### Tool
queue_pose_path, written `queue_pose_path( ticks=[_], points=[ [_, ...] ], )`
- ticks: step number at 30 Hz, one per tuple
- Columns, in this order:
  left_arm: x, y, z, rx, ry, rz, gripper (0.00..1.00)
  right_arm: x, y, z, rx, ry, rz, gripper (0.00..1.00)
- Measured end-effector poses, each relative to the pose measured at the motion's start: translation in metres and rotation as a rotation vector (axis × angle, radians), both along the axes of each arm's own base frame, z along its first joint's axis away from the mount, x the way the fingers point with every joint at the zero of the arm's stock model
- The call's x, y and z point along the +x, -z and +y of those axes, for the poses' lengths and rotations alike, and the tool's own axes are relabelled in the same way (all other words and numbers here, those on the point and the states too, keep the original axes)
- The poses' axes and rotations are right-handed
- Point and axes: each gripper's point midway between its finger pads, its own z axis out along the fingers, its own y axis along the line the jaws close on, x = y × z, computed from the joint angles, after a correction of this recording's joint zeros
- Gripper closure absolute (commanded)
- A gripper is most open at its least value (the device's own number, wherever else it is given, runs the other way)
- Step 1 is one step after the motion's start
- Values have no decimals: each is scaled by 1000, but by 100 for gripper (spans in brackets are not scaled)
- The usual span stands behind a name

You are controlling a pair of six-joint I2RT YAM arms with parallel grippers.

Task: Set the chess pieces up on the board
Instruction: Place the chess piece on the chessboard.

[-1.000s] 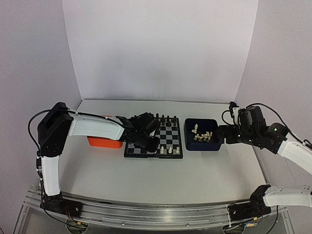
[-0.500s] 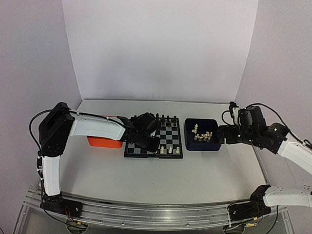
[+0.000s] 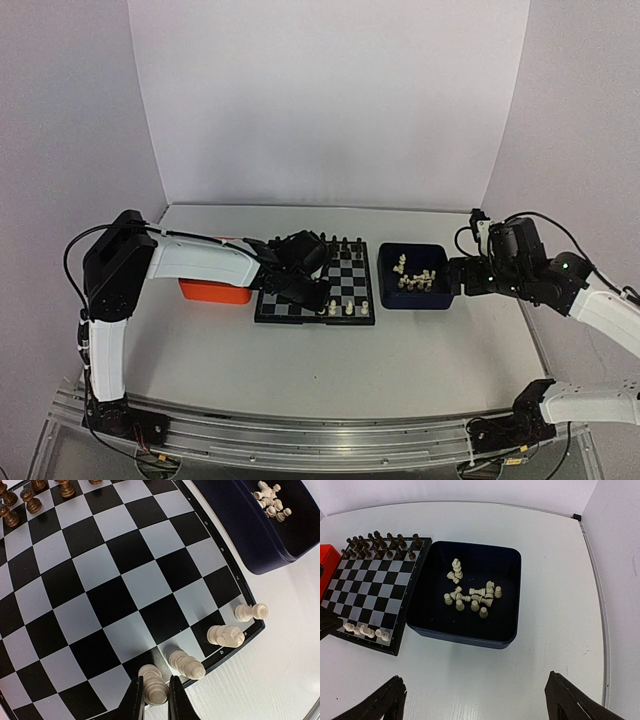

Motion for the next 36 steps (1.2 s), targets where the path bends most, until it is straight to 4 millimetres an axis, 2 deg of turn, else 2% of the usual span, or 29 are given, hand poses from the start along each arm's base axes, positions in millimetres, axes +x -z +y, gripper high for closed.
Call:
queue_pose_path(
  ticks=[8, 28, 32, 34, 36],
  points=[
    [0, -1, 0, 9, 2, -7, 80, 1, 0, -2, -11, 5, -5, 6],
    [-2, -3, 0, 23, 21, -15, 64, 1, 1, -2, -19, 6, -2, 6],
    [-1, -16, 3, 18, 8, -33, 54, 1, 2, -2, -21, 6, 1, 6],
    [1, -34, 8, 10, -8, -62, 46, 2, 2, -2, -21, 5, 2, 6],
    [3, -59, 13, -13, -26, -100, 32, 2, 3, -2, -22, 5, 4, 6]
  ],
)
